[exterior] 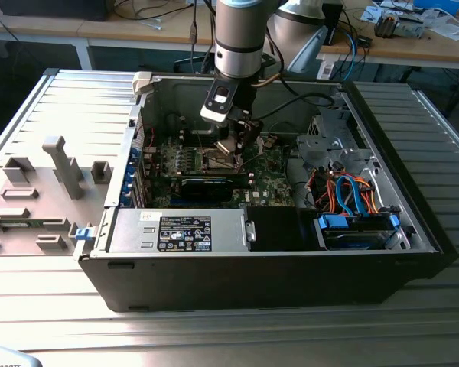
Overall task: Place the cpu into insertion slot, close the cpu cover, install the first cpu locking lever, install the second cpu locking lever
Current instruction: 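Place the cpu into insertion slot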
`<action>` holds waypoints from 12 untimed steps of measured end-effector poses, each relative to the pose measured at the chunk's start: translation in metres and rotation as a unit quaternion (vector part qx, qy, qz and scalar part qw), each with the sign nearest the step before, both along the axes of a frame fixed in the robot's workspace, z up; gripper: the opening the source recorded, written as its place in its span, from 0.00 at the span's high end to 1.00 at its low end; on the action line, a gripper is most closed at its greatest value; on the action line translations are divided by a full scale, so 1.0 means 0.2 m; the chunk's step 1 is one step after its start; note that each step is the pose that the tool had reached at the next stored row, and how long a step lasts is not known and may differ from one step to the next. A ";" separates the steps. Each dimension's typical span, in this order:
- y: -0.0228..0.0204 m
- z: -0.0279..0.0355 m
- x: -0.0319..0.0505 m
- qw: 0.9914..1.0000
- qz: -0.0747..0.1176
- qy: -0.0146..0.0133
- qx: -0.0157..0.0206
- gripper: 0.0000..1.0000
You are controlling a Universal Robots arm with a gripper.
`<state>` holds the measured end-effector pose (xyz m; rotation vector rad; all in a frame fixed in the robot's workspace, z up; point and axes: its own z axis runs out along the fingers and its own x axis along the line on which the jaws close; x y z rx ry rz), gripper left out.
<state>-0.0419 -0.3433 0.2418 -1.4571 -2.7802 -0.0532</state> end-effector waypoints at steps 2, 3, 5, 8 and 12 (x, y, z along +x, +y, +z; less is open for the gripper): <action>0.000 0.000 0.000 1.000 -0.002 0.000 0.000 0.46; 0.000 -0.001 0.000 1.000 -0.003 0.000 0.000 0.46; 0.000 -0.001 0.000 1.000 -0.005 0.000 0.000 0.46; 0.000 -0.002 0.000 1.000 -0.008 0.000 0.000 0.46; 0.000 -0.003 0.000 1.000 -0.012 0.000 0.000 0.46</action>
